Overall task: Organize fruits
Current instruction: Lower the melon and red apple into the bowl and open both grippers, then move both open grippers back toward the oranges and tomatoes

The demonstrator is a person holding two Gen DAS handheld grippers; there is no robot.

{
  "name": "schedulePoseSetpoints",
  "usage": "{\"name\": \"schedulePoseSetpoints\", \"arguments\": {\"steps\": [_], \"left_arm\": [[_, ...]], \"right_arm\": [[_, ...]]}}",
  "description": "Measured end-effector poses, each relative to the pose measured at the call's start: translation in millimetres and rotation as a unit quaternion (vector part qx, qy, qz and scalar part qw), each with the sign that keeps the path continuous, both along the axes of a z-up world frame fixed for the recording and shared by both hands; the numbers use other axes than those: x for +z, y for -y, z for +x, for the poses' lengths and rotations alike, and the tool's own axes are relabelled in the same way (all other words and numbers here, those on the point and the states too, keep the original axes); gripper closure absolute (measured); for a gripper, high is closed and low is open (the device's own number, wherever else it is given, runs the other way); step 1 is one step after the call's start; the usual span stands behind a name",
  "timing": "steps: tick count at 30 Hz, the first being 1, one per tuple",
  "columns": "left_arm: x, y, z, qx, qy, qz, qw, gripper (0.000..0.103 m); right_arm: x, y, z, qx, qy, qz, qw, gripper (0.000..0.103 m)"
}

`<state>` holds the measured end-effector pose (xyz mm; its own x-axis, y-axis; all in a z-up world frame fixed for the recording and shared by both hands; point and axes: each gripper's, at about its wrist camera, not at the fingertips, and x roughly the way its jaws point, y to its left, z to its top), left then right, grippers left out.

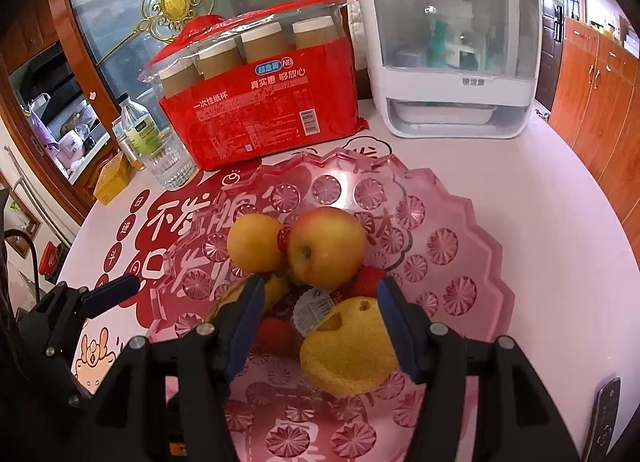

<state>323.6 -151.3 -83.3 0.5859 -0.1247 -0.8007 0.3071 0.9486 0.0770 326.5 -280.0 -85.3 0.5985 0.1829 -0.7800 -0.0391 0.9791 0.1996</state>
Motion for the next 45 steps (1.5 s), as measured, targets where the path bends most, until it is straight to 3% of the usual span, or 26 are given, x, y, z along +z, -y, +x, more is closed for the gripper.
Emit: {"name": "schedulePoseSetpoints", "arguments": {"steps": [20, 27, 36, 45], "left_arm": [[28.0, -42.5, -37.0, 0.031, 0.010, -0.019, 0.9993, 0.004], [43.6, -59.7, -49.1, 0.038, 0.001, -0.043, 0.9984, 0.004], [72.9, -87.7, -78.8, 0.054, 0.030, -0.066, 0.9959, 0.003], [77.8, -110.6, -115.0, 0.072, 0.050, -0.075, 0.9933, 0.003]], "right_arm": [[24.6, 0.5, -40.9, -0.007, 0.018, -0.010, 1.000, 0.044], [44.6, -1.5, -60.8, -0.011, 0.039, -0.020, 0.999, 0.044], [80.2, -10.2, -104.6, -0.002, 0.089, -0.020, 0.996, 0.044], [89.4, -25.8, -147.8, 0.016, 0.116, -0.013, 0.993, 0.044]]}}
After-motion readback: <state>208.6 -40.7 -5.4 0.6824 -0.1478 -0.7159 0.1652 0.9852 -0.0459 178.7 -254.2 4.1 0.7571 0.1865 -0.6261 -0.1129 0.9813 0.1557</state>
